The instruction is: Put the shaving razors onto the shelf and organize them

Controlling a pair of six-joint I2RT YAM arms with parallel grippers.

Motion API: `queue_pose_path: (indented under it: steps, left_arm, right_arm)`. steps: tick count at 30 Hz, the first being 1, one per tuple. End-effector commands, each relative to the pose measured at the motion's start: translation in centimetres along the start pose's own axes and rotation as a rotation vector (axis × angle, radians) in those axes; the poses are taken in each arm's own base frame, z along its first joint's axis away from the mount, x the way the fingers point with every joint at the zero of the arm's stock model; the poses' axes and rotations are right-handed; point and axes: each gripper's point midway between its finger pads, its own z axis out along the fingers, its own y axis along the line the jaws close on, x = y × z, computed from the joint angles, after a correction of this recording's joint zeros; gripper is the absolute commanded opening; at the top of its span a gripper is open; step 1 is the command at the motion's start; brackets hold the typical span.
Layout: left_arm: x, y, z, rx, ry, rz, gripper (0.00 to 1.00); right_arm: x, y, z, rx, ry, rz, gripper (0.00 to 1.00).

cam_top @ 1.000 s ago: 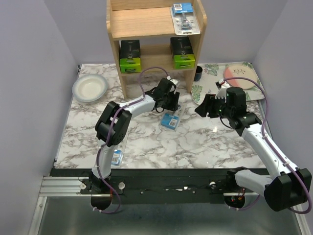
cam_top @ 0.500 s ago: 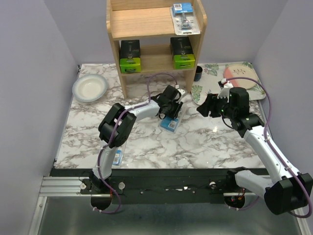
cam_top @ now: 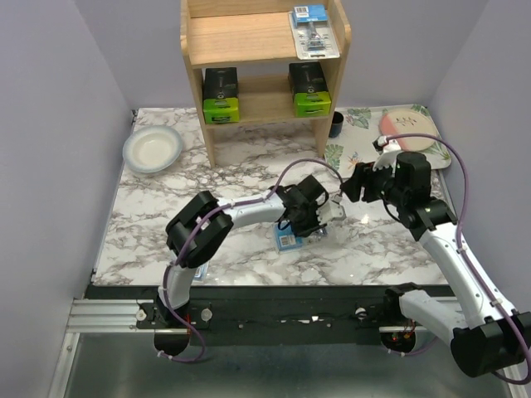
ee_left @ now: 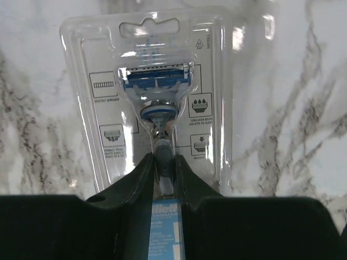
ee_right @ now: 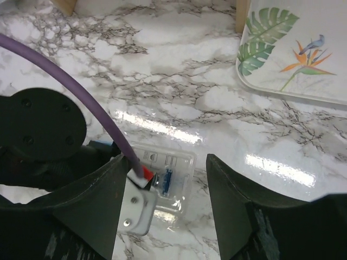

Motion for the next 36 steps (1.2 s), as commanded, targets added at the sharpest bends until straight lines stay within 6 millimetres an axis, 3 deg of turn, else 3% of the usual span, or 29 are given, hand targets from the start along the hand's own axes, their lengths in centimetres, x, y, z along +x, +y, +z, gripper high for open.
queue_pose_path:
  steps: [1, 2, 4, 6, 7, 8, 9, 10, 11, 12, 13, 14, 15, 17, 18, 20, 21, 24, 26, 30, 34, 36]
  left_arm:
    - [2.2, -3.3, -1.0, 0.077, 0.000, 0.318, 0.30]
    - [0.8, -3.1, -2.5, 0.036, -0.057, 0.346, 0.35]
    - [0.3, -2.8, -3.7, -0.020, -0.108, 0.368, 0.47]
    - [-1.5, -3.0, -7.0, -0.070, -0.187, 0.388, 0.55]
    - [-2.0, -3.2, -8.3, -0.080, -0.212, 0.393, 0.57]
    - [-3.3, -3.5, -10.9, -0.113, -0.263, 0.389, 0.59]
    - [-3.4, -3.7, -12.2, -0.126, -0.276, 0.376, 0.63]
    - [-3.9, -3.7, -13.4, -0.146, -0.299, 0.365, 0.65]
    - [-4.5, -4.0, -15.7, -0.163, -0.353, 0.334, 0.67]
    - [-4.1, -4.3, -16.5, -0.158, -0.362, 0.307, 0.70]
    - [-4.0, -4.5, -17.3, -0.160, -0.381, 0.272, 0.71]
    - [-3.9, -4.1, -19.0, -0.198, -0.409, 0.236, 0.73]
    - [-3.1, -4.1, -19.0, -0.201, -0.409, 0.132, 0.76]
    - [-2.2, -3.5, -20.1, -0.227, -0.434, 0.019, 0.78]
    - [-0.8, -2.5, -19.9, -0.242, -0.431, -0.115, 0.79]
    - [0.7, -1.9, -19.7, -0.242, -0.433, -0.225, 0.80]
    - [2.5, -0.8, -19.3, -0.262, -0.426, -0.305, 0.80]
    - [4.9, 0.5, -19.1, -0.273, -0.459, -0.561, 0.79]
    - [6.5, 2.4, -20.1, -0.334, -0.491, -0.691, 0.79]
    - [8.0, 4.9, -22.3, -0.424, -0.566, -0.791, 0.79]
    - [9.2, 6.1, -24.0, -0.453, -0.615, -0.850, 0.79]
    - [10.0, 6.3, -24.4, -0.463, -0.621, -0.873, 0.79]
  right_arm:
    - [-0.5, -1.6, -1.1, 0.079, -0.005, -0.106, 0.69]
    - [-0.6, -1.9, -1.1, 0.081, 0.003, -0.146, 0.69]
    - [-1.1, -1.9, -0.9, 0.075, 0.009, -0.181, 0.70]
    - [-0.9, -1.8, -0.2, 0.039, 0.045, -0.254, 0.70]
    - [-0.4, -0.6, 0.1, -0.048, 0.068, -0.284, 0.70]
    - [-0.6, -0.1, 0.2, -0.103, 0.071, -0.378, 0.70]
    - [0.3, 0.4, 1.0, -0.170, 0.106, -0.420, 0.70]
    - [1.5, 2.4, 0.7, -0.320, 0.140, -0.448, 0.70]
    - [2.2, 2.7, 1.1, -0.381, 0.164, -0.540, 0.70]
    - [1.8, 3.9, 1.3, -0.426, 0.180, -0.591, 0.70]
    - [4.1, 3.7, 2.1, -0.459, 0.302, -0.586, 0.70]
    - [4.6, 3.8, 2.5, -0.490, 0.329, -0.650, 0.70]
    - [4.4, 4.8, 2.8, -0.523, 0.340, -0.701, 0.70]
    - [5.6, 5.0, 4.1, -0.548, 0.379, -0.787, 0.70]
    - [6.3, 5.8, 4.5, -0.580, 0.396, -0.834, 0.70]
    - [8.2, 5.8, 5.7, -0.606, 0.474, -0.905, 0.69]
    - [8.9, 6.5, 6.0, -0.633, 0.497, -0.932, 0.67]
    - [10.6, 6.5, 7.3, -0.648, 0.568, -0.962, 0.66]
    - [12.2, 5.9, 7.2, -0.679, 0.627, -1.046, 0.66]
    - [15.9, 5.2, 6.2, -0.740, 0.717, -1.180, 0.66]
    - [17.6, 5.1, 6.7, -0.744, 0.753, -1.193, 0.67]
    - [17.5, 5.8, 7.2, -0.752, 0.745, -1.189, 0.68]
